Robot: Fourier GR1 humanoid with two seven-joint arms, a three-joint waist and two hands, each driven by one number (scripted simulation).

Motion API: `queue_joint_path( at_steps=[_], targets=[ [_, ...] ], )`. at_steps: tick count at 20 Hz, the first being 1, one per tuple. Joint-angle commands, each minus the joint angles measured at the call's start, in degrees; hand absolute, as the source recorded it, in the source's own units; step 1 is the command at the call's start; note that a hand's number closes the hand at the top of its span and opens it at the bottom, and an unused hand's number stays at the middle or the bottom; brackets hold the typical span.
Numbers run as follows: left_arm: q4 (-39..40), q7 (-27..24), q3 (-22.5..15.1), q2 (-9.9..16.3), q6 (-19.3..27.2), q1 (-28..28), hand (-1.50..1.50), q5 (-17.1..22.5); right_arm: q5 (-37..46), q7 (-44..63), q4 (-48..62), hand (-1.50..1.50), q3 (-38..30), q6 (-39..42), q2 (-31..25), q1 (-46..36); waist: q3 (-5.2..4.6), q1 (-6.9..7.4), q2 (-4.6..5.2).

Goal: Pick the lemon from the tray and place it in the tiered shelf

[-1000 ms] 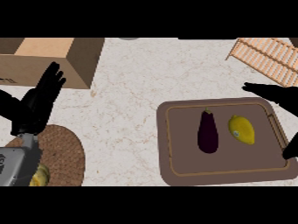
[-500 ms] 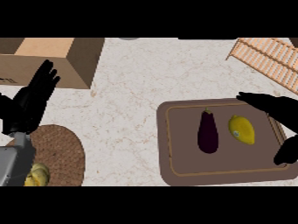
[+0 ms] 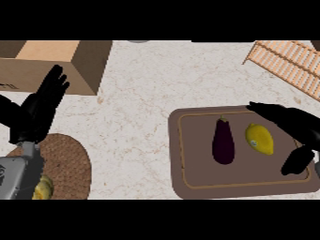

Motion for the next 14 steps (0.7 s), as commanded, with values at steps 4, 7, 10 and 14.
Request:
queue_joint_path(
  at_steps=[4,7,10,14],
  targets=[
    [2.5,-0.4,1.8,0.1,-2.1,-1.3,0.0,-0.1,4.0,-0.4,4.1,-1.5,0.6,0.6,5.0,-1.4,0.0,0.01,0.02],
    [0.8,-2.3,2.6,-0.2,-3.4,2.1,0.0,0.5,7.7,-4.3,9.4,-1.5,1.2,-4.4,5.8,-1.6,0.0,0.13,0.02],
    [-5.4,4.6,1.3,-1.3,-0.2,0.6,0.0,-0.6,7.9,-6.9,10.1,-1.5,0.0,-4.8,5.4,1.2,0.01,0.04,-0.03],
    [2.5,-1.0,2.3,-1.5,-2.2,-1.6,0.0,-1.5,10.5,-7.6,14.9,1.5,1.1,-3.9,7.3,-2.5,0.0,0.0,0.04]
  ],
)
